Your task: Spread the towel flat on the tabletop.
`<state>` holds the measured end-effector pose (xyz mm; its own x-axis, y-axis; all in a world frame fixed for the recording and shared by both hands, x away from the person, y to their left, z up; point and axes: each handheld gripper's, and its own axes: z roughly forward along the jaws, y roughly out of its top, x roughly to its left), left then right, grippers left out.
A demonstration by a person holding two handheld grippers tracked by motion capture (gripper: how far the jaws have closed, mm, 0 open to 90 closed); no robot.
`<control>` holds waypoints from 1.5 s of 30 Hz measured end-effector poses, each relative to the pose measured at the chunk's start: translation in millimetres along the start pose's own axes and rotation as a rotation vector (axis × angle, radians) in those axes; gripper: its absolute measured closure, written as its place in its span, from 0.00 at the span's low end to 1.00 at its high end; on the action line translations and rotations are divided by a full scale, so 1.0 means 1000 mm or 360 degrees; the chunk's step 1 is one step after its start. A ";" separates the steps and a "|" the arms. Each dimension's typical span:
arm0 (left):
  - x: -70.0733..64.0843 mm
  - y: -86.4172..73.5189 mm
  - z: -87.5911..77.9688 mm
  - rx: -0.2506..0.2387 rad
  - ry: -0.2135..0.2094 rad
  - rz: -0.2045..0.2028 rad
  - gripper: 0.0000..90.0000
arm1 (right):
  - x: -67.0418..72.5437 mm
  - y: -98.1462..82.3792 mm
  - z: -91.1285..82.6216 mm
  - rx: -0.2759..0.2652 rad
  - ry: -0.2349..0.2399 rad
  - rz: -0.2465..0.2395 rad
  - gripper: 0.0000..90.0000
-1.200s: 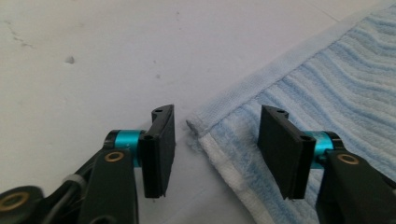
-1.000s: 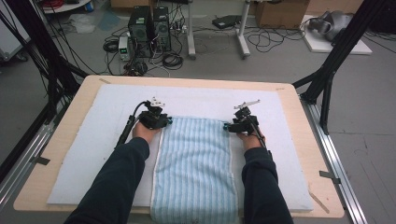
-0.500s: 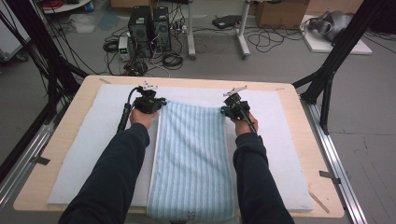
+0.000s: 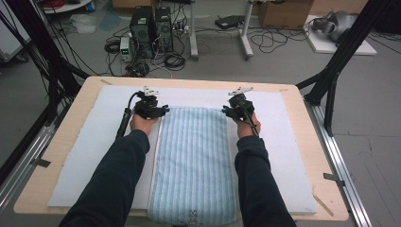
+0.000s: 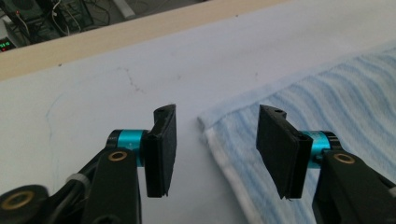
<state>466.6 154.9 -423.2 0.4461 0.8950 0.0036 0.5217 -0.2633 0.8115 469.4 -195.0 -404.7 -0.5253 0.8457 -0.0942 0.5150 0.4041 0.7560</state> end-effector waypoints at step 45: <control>-0.005 -0.056 -0.114 -0.0414 -0.0457 -0.0050 0.19 | 0.028 -0.072 -0.123 -0.0236 0.0131 0.0009 0.13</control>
<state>352.1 206.0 -401.8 0.6375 0.7542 -0.1573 0.3530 -0.1045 0.9298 334.5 -243.4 -382.4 -0.5797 0.8138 -0.0409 0.4158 0.3387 0.8441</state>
